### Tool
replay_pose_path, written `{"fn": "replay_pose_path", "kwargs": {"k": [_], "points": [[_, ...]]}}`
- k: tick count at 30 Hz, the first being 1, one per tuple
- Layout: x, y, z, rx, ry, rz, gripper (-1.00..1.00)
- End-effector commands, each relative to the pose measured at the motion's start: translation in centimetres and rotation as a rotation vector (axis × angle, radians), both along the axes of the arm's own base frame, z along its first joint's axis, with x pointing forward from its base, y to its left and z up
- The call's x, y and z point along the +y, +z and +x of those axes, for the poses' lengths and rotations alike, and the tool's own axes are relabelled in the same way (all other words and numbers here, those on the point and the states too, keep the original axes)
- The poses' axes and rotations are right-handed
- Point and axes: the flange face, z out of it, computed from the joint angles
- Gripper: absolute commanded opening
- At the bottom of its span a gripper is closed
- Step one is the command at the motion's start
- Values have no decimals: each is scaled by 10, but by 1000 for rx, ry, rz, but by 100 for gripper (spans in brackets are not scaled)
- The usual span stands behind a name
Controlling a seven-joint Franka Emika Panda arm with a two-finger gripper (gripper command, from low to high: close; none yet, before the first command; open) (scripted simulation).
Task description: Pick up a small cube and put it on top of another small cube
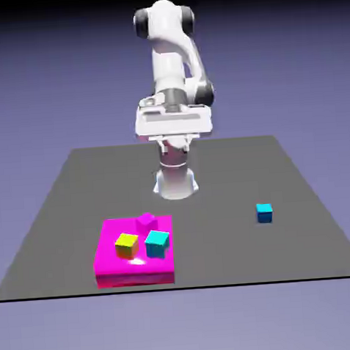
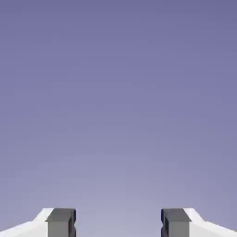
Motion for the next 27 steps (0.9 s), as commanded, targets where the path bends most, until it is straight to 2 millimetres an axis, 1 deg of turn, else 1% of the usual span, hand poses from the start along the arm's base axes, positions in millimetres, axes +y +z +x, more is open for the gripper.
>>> {"fn": "replay_pose_path", "kwargs": {"k": [1,3,5,7,9,11,13,15,18,19,20,26,27], "points": [[16,-14,4,49,0,15,0],[48,-42,8,149,-3,40,0],[80,-71,7,249,-10,61,0],[112,-101,2,351,-20,76,0],[143,-131,-8,453,-34,84,0],[174,-159,-23,556,-50,87,0],[204,-186,-43,658,-69,83,0],[232,-212,-67,759,-91,73,0],[271,-244,-111,907,-127,44,0],[281,-252,-124,946,-137,34,0],[281,-252,-124,946,-137,34,0],[282,-317,-133,946,-137,35,0],[282,-321,-134,946,-137,34,0]]}}
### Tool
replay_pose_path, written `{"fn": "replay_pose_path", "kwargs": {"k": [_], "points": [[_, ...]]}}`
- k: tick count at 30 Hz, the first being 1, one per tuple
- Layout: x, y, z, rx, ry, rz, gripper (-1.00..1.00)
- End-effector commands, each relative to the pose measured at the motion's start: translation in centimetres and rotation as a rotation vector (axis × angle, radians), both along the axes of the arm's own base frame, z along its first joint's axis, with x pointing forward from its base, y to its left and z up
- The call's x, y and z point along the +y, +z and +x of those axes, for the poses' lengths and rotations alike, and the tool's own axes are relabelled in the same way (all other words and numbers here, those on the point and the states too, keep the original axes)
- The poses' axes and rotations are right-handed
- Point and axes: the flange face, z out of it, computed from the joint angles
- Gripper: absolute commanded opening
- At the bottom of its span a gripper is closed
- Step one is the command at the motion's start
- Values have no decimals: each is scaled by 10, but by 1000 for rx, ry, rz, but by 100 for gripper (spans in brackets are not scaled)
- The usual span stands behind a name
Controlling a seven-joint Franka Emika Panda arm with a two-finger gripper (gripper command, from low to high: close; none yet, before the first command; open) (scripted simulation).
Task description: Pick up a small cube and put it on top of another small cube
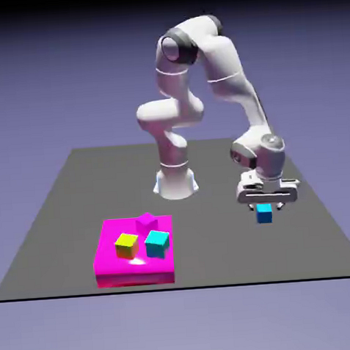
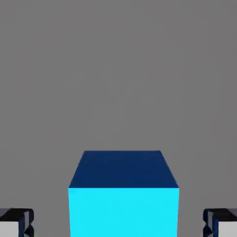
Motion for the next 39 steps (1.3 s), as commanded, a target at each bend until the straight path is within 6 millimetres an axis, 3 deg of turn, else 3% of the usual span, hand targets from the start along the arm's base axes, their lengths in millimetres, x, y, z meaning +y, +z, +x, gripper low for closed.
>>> {"fn": "replay_pose_path", "kwargs": {"k": [1,2,8,10,13,18,23,27,31,32,33,37,38,39], "points": [[0,0,0,0,0,0,-100],[0,0,0,0,0,0,-100],[-1,65,10,0,0,1,-100],[-1,69,10,0,0,0,-100],[-36,82,74,4,-104,-1,-100],[-122,108,167,8,-278,-1,-100],[-238,140,232,8,-449,0,-100],[-346,171,258,5,-586,1,-100],[-459,205,257,1,-722,0,-100],[-478,211,254,0,-745,0,-100],[-478,211,254,0,-745,0,-100],[-471,142,247,0,-745,0,-100],[-471,142,247,0,-745,0,100],[-471,142,247,0,-745,0,100]]}}
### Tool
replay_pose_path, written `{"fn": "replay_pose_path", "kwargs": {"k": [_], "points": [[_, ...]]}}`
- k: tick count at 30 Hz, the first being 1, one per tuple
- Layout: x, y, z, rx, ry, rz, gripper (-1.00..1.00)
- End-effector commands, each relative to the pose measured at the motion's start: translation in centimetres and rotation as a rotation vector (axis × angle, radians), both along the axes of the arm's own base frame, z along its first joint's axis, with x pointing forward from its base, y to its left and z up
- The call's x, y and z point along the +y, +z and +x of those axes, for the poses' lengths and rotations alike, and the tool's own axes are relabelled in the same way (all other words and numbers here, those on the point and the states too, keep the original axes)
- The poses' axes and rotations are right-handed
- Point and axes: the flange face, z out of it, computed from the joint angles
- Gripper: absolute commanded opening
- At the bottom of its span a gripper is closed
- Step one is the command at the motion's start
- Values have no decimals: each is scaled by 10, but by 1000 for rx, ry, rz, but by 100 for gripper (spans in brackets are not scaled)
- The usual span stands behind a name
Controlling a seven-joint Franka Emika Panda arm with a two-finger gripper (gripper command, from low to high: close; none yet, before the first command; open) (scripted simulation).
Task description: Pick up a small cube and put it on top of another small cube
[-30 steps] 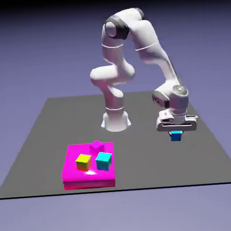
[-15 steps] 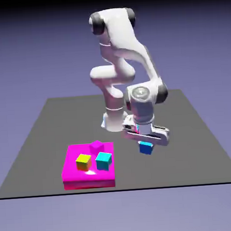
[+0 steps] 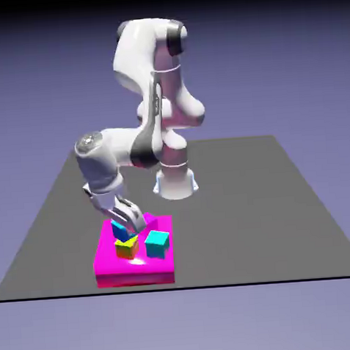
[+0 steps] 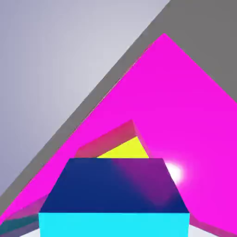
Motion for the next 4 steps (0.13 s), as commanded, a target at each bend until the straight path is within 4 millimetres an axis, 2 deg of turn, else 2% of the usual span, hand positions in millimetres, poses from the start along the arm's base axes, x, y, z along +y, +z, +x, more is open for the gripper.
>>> {"fn": "replay_pose_path", "kwargs": {"k": [1,4], "points": [[-2,17,3,0,0,1,100],[-8,69,7,0,0,0,100]]}}
